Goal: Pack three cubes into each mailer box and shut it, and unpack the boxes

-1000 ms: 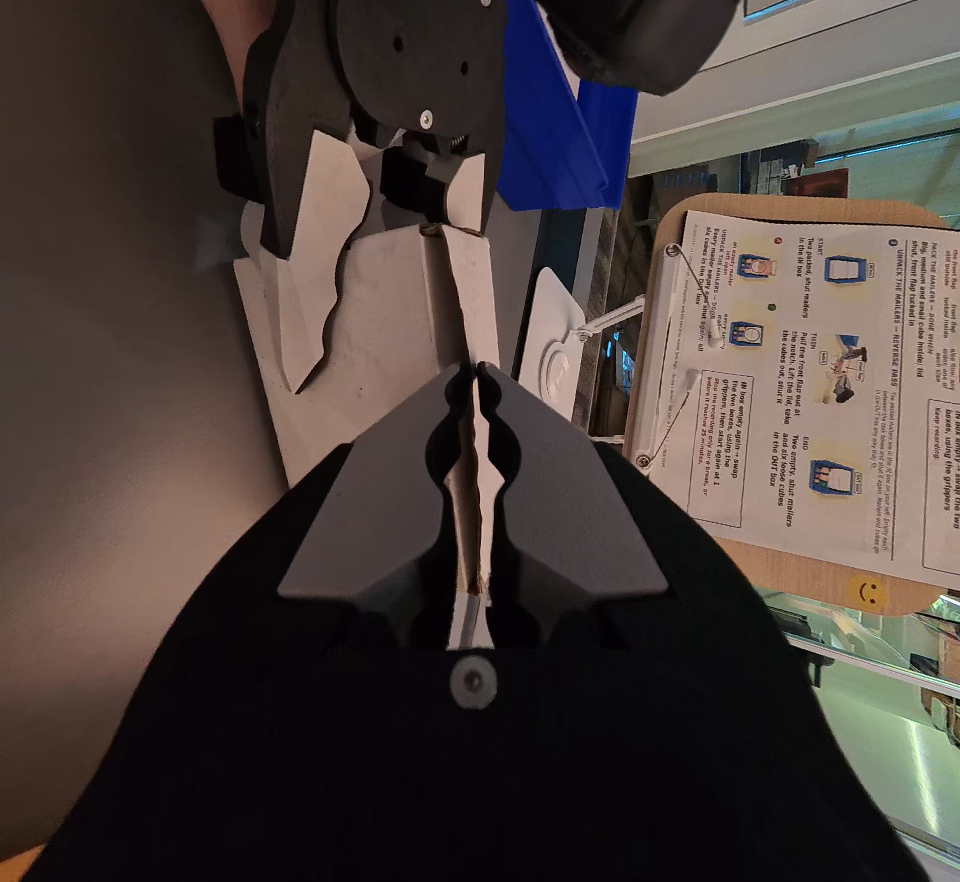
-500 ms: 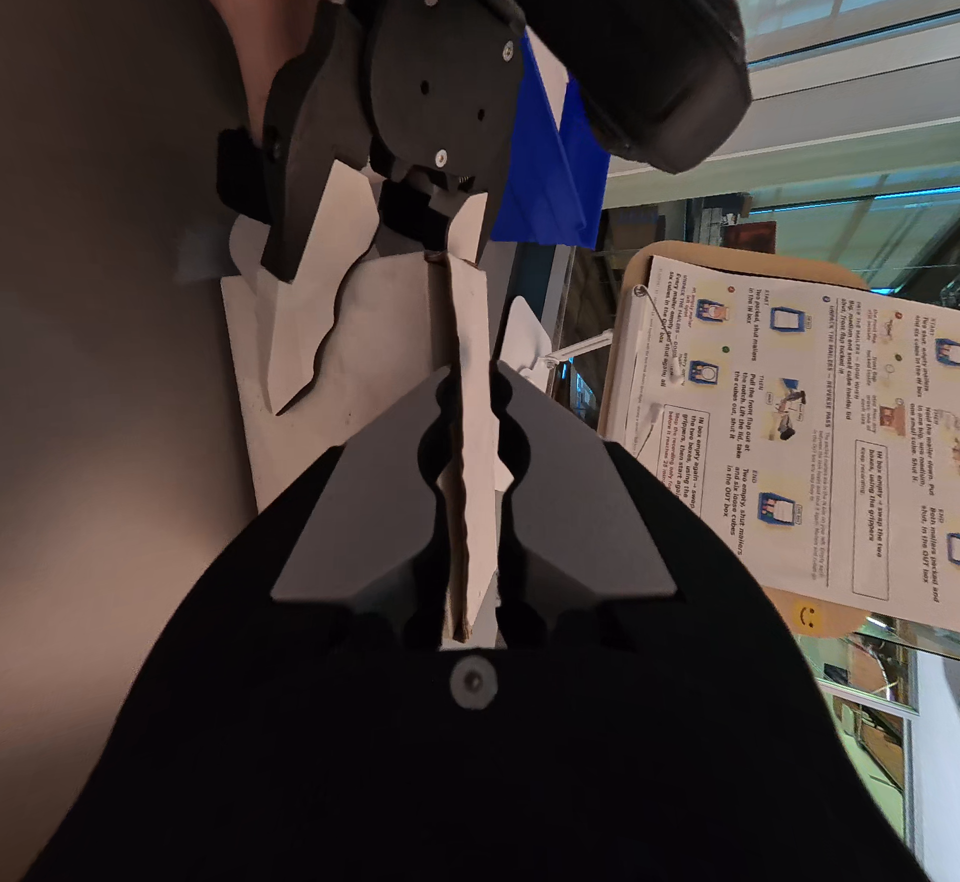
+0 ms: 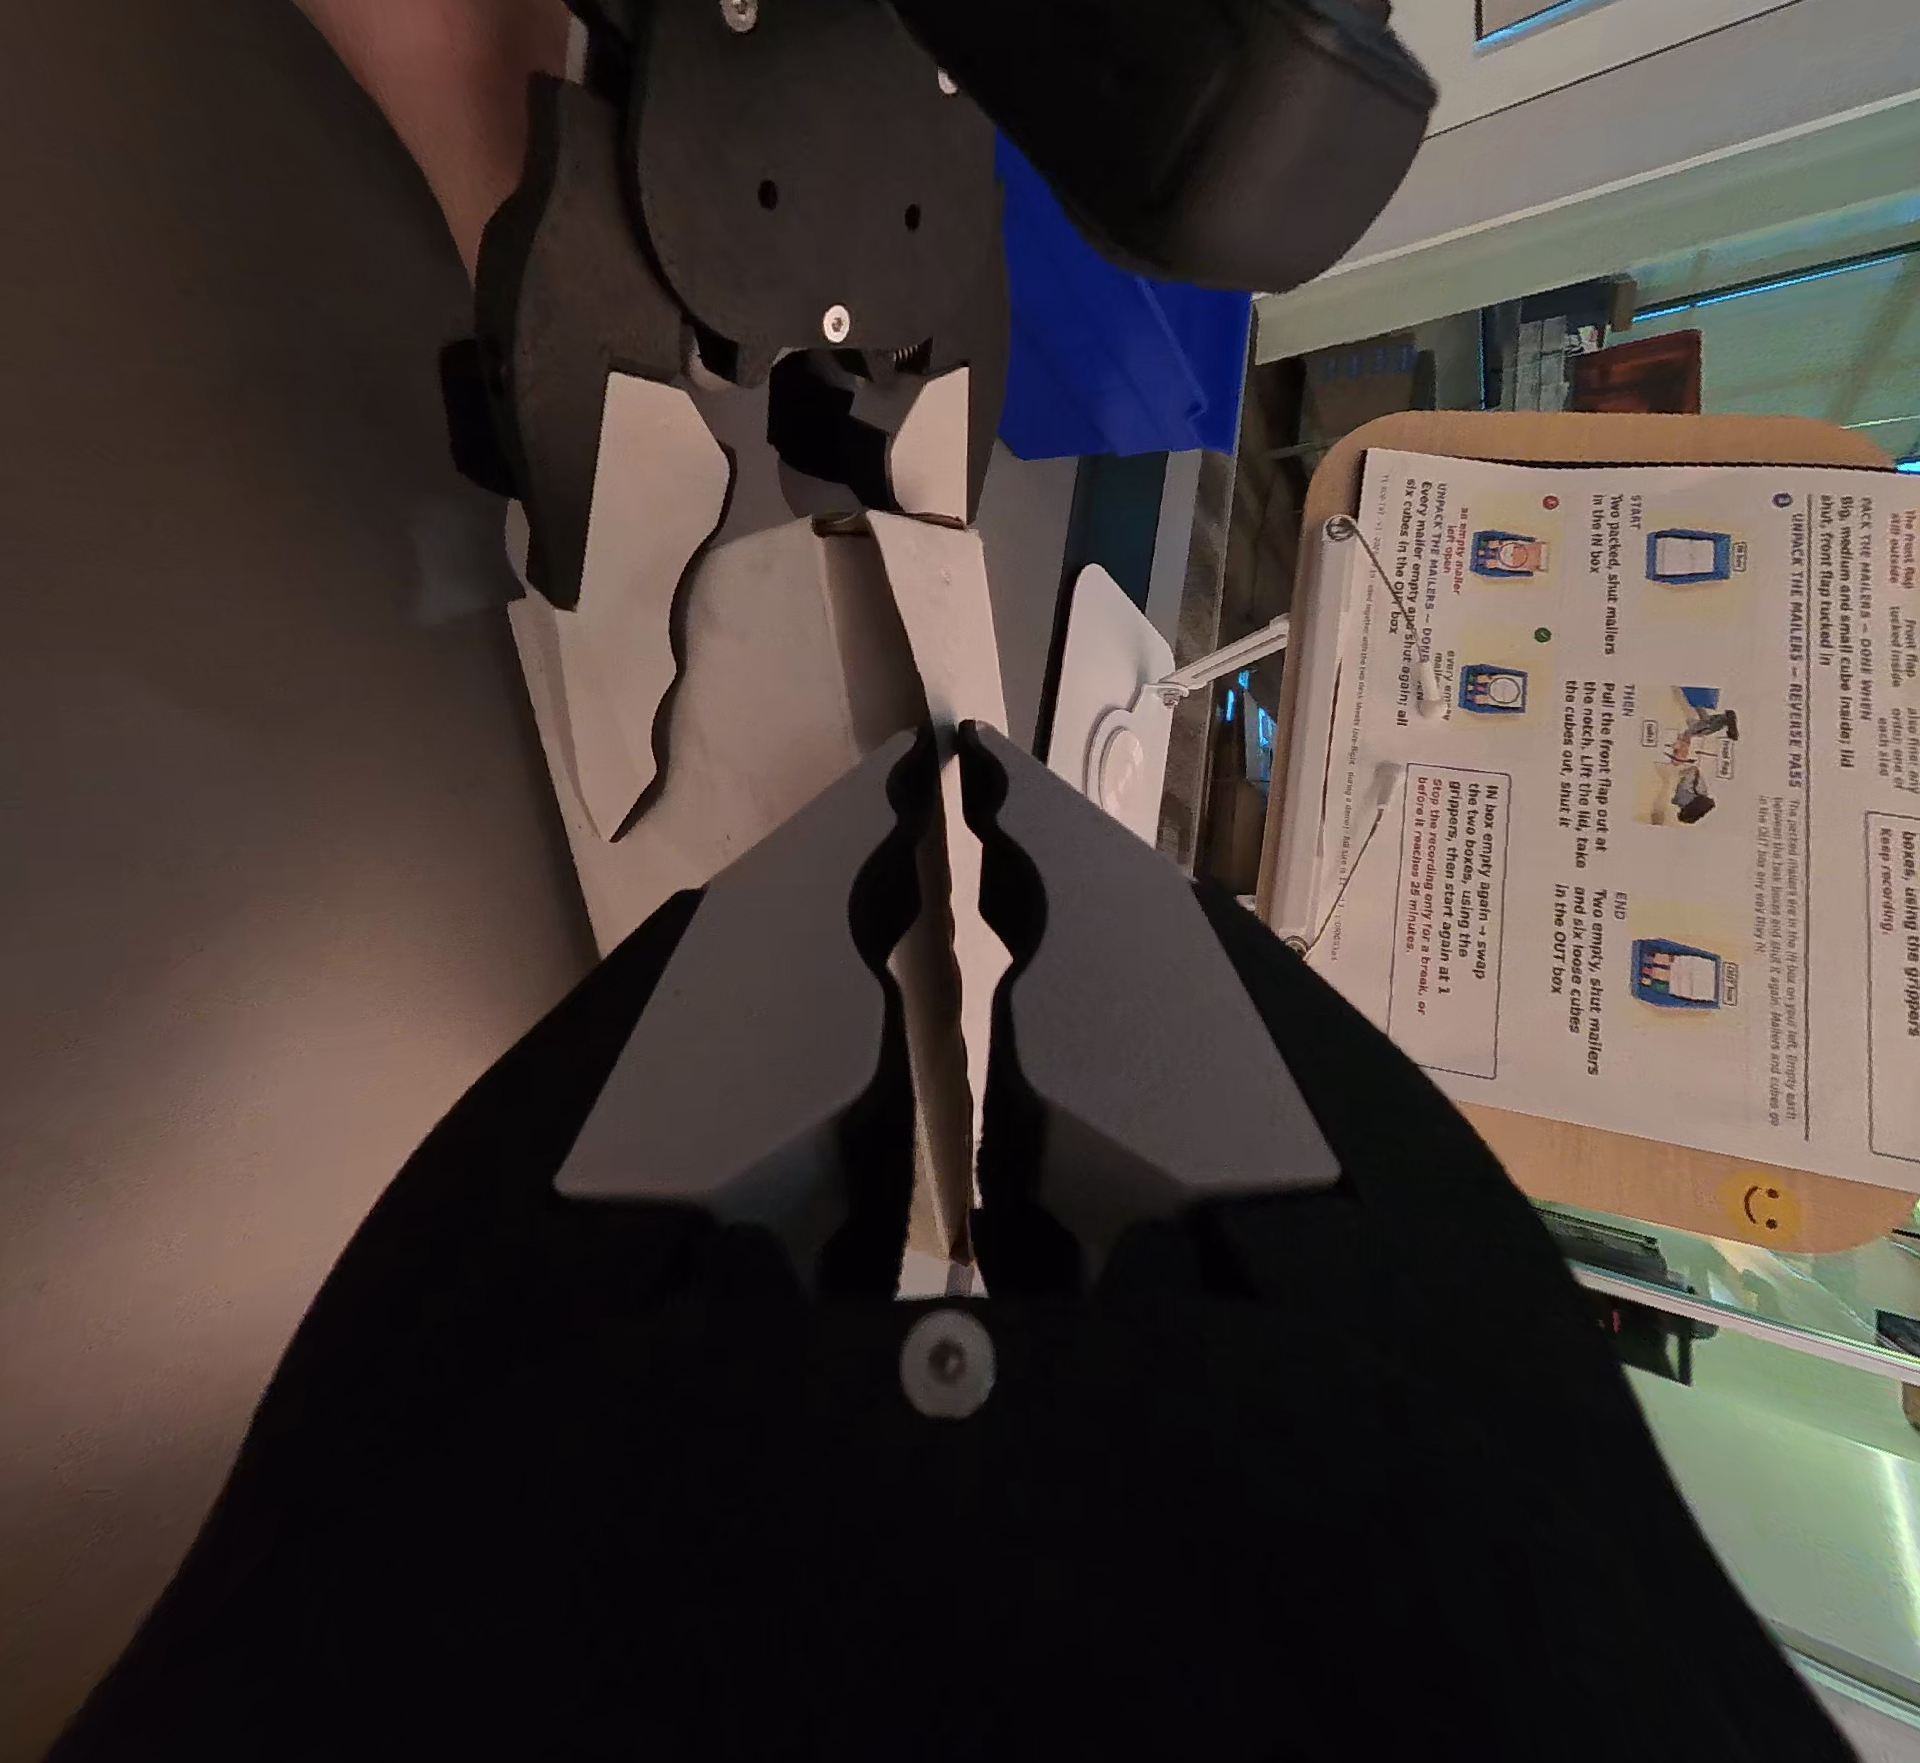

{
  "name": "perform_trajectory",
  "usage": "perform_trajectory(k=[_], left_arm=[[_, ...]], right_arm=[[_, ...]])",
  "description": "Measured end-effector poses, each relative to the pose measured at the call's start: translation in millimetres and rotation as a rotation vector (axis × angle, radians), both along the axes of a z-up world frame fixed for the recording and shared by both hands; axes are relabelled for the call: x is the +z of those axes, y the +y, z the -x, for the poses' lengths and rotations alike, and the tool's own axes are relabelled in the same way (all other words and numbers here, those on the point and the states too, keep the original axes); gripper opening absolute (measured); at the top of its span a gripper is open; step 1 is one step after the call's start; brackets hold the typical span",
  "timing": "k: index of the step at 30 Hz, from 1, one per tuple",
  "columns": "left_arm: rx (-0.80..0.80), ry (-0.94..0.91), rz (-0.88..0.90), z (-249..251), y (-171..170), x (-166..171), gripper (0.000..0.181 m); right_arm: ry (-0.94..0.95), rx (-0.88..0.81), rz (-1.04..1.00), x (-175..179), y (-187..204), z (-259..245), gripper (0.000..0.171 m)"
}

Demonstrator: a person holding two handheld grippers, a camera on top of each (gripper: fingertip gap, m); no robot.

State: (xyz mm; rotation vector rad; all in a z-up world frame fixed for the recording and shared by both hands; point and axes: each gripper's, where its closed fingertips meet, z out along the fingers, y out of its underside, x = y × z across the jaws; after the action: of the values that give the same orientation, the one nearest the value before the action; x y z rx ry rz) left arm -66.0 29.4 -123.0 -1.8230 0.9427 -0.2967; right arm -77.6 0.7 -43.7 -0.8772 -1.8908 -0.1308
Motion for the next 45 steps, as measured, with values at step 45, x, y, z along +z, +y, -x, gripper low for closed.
perform_trajectory(k=[45], left_arm=[[-0.043, 0.051, 0.052, 2, -8, -10, 0.082]], right_arm=[[-0.045, -0.163, 0.217, -2, 41, -62, 0.007]])
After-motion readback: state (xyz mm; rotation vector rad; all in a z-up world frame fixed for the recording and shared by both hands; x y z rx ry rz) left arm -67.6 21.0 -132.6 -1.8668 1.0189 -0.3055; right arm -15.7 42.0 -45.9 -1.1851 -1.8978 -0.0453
